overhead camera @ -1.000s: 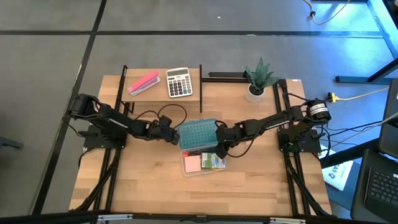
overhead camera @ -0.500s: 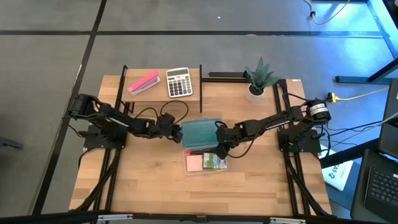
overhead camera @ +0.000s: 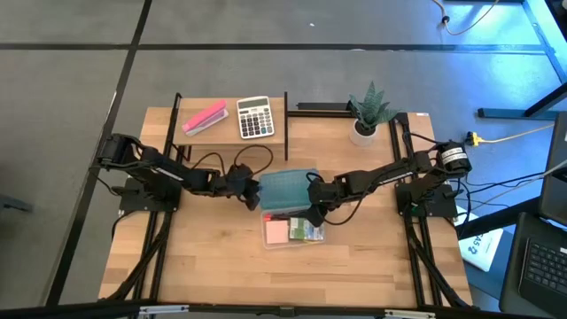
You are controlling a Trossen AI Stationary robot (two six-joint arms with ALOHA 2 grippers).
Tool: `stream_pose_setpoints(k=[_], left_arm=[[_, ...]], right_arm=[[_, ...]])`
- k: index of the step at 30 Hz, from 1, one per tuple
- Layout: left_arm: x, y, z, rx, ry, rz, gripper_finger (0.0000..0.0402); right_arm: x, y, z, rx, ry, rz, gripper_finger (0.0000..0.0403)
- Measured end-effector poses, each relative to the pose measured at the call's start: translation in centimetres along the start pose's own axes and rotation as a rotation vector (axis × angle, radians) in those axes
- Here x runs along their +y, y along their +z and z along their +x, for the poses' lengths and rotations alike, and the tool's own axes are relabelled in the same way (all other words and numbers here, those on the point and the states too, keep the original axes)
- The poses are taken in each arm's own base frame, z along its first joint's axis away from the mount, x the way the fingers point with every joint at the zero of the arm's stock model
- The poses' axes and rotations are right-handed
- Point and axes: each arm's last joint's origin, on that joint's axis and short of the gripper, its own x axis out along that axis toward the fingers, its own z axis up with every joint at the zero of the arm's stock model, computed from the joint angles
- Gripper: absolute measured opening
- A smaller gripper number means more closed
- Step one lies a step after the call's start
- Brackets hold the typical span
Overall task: Pack school essentials
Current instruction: Close the blue supply box
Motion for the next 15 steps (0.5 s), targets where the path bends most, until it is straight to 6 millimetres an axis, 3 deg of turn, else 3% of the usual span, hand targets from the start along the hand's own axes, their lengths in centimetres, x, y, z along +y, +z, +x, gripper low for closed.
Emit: stream_pose_setpoints(k=[15], left_arm=[[-0.43,0.3,-0.03,-0.008,-0.067,0.084,0.0094]], right_arm=[[0.16,0.08,-0.37,0.007,0.034,-0.001,0.0137]])
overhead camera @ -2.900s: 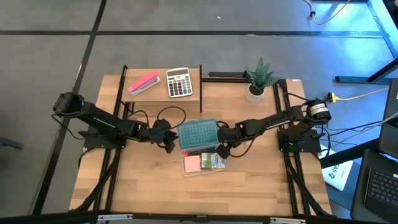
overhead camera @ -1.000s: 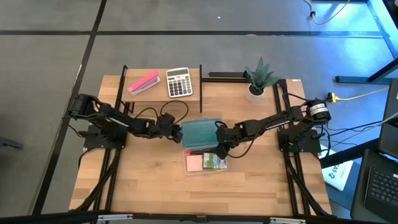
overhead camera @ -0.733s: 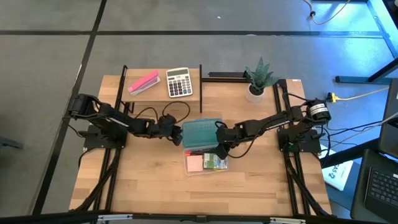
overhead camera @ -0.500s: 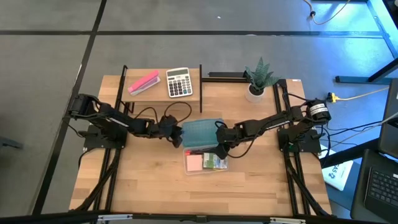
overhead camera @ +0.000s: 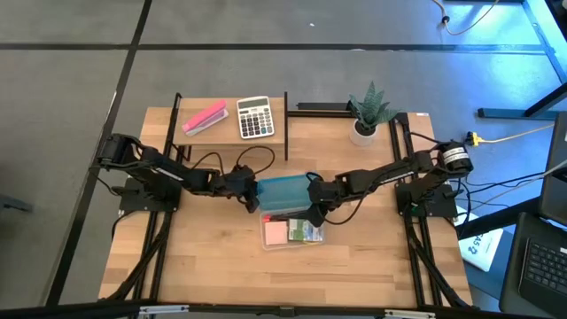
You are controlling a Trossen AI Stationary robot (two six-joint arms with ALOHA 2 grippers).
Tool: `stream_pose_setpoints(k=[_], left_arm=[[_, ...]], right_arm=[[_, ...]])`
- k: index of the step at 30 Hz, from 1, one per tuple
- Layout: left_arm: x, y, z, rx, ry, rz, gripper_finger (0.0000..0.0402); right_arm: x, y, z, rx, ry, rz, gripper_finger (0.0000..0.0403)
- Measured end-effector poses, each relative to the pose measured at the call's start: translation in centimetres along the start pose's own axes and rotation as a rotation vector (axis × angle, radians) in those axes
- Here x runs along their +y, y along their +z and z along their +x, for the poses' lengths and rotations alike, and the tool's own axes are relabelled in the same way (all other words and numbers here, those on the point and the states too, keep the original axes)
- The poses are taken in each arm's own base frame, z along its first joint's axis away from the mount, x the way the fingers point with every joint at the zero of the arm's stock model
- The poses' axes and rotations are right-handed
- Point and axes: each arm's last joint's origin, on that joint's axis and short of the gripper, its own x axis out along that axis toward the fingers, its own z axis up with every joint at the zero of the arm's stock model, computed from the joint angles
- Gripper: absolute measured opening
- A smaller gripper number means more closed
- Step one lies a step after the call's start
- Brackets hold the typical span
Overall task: Pack school essentials
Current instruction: Close the blue supply box
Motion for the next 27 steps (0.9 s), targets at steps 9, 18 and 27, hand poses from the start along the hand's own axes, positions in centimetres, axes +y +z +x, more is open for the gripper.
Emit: stream_pose_setpoints(k=[9,18,27], left_arm=[[-0.16,0.21,-0.01,-0.021,-0.014,0.003,0.0094],[-0.24,0.33,-0.02,-0.033,-0.022,-0.001,0.0094],[-0.34,0.47,-0.03,-0.047,-0.033,-0.006,0.0094]], right_arm=[[0.05,-0.08,-0.16,0.024,0.02,0.005,0.0137],[0.03,-0.07,-0.17,0.025,0.02,0.006,0.0154],[0.02,-0.08,-0.17,0.026,0.018,0.006,0.022]])
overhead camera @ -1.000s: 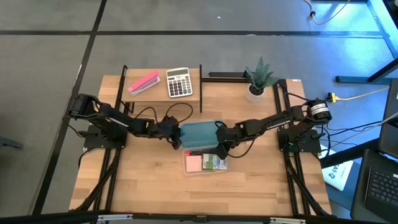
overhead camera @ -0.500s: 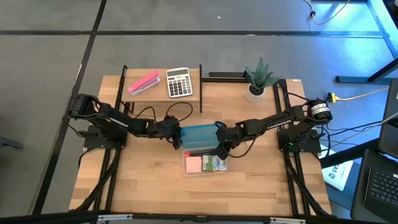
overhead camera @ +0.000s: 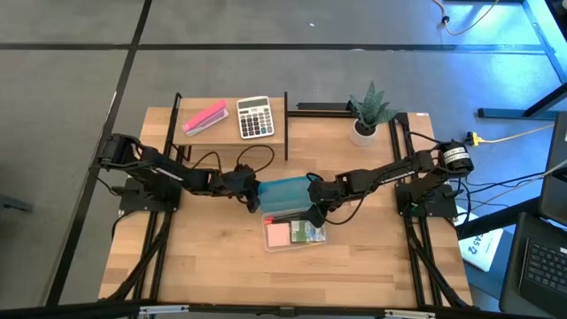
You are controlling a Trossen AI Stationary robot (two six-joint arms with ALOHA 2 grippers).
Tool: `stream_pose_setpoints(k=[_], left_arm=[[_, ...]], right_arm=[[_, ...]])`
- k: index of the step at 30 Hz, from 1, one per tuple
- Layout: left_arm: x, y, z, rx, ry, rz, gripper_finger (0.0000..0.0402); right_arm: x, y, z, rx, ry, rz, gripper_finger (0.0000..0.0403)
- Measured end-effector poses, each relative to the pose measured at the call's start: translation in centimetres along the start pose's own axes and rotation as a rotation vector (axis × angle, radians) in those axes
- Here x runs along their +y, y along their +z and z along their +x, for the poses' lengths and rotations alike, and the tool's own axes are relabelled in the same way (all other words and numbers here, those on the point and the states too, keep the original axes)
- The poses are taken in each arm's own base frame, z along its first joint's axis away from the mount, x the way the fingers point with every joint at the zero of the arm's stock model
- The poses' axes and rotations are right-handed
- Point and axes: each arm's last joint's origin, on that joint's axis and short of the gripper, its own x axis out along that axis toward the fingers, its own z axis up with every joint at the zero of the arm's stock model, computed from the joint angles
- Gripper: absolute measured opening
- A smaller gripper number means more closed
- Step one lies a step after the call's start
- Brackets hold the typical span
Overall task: Pack school essentials
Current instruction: Close the blue supply box
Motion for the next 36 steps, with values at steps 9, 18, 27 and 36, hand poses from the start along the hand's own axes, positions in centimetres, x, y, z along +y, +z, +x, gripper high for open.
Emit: stream_pose_setpoints(k=[9,18,27,36], left_arm=[[0.0,0.0,0.0,0.001,0.0,0.001,0.0094],[0.0,0.0,0.0,0.005,-0.006,0.001,0.0094],[-0.1,0.0,0.0,0.004,-0.032,0.027,0.0094],[-0.9,0.9,-0.1,-0.072,-0.138,0.115,0.0094]], right_arm=[[0.2,0.0,-1.0,0.009,0.029,-0.028,0.0223],[-0.2,-0.3,-3.1,-0.041,-0.033,0.0,0.0222],[0.0,-0.4,-5.3,-0.08,0.012,-0.007,0.0222],[0.2,-0.4,-8.5,-0.171,0.084,-0.006,0.0222]])
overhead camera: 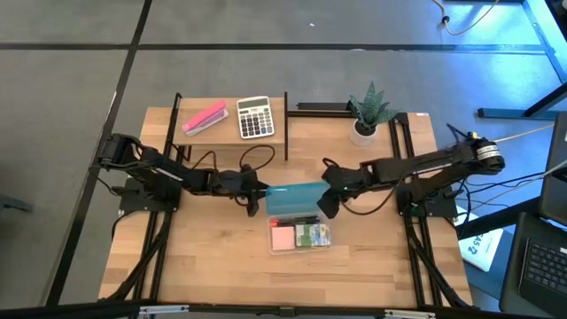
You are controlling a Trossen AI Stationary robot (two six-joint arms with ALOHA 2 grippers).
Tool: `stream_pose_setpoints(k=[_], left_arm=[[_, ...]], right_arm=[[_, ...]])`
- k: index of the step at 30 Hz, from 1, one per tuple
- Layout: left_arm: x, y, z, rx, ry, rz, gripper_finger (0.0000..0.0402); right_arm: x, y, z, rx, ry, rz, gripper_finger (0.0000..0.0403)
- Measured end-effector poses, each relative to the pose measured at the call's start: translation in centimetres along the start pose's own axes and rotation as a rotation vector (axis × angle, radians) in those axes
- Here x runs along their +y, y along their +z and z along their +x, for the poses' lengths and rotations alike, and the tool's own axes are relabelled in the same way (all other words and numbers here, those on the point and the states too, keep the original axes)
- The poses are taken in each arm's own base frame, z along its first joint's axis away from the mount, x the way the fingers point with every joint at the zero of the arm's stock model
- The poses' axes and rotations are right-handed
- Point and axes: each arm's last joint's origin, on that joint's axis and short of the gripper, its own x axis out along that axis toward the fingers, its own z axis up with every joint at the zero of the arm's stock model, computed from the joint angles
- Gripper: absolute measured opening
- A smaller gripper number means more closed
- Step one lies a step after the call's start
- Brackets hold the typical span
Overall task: Pack school essentials
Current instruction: Close the blue supply box
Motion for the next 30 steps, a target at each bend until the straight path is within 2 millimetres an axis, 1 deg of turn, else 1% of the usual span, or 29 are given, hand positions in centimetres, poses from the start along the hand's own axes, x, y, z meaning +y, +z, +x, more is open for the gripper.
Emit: stream_pose_setpoints(k=[6,12,15,24,30], left_arm=[[-0.5,0.4,0.0,-0.025,-0.092,0.004,0.0094],[-1.4,0.4,-0.3,-0.049,-0.141,0.078,0.0094],[-1.9,0.4,-0.3,-0.062,-0.16,0.106,0.0094],[-3.8,1.2,-0.4,-0.073,-0.274,0.153,0.0094],[-4.8,0.9,-0.7,-0.052,-0.33,0.141,0.0094]], right_arm=[[0.5,0.6,-2.6,-0.11,0.097,0.003,0.0222],[1.0,1.3,-4.3,-0.231,0.167,-0.014,0.0222],[1.0,1.4,-4.4,-0.273,0.149,-0.012,0.0222],[0.8,1.4,-4.4,-0.276,0.126,-0.004,0.0222],[0.8,1.4,-4.4,-0.274,0.125,-0.003,0.0222]])
